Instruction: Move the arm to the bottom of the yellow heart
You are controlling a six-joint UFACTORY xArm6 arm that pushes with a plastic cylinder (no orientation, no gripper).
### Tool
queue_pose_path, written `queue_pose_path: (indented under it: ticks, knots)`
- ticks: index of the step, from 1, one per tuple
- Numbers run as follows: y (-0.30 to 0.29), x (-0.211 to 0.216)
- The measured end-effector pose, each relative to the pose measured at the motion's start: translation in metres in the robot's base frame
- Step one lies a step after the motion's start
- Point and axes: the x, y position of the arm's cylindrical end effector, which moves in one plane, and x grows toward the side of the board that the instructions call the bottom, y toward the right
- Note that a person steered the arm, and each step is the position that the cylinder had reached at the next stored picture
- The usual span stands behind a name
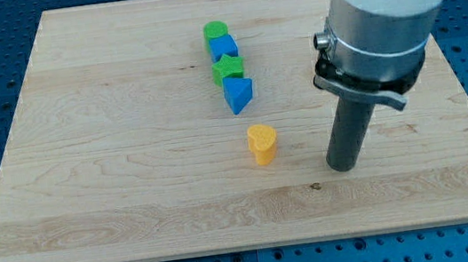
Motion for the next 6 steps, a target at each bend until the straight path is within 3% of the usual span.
queue_pose_path:
  ticks: [6]
  knots:
    - [-0.086, 0.018]
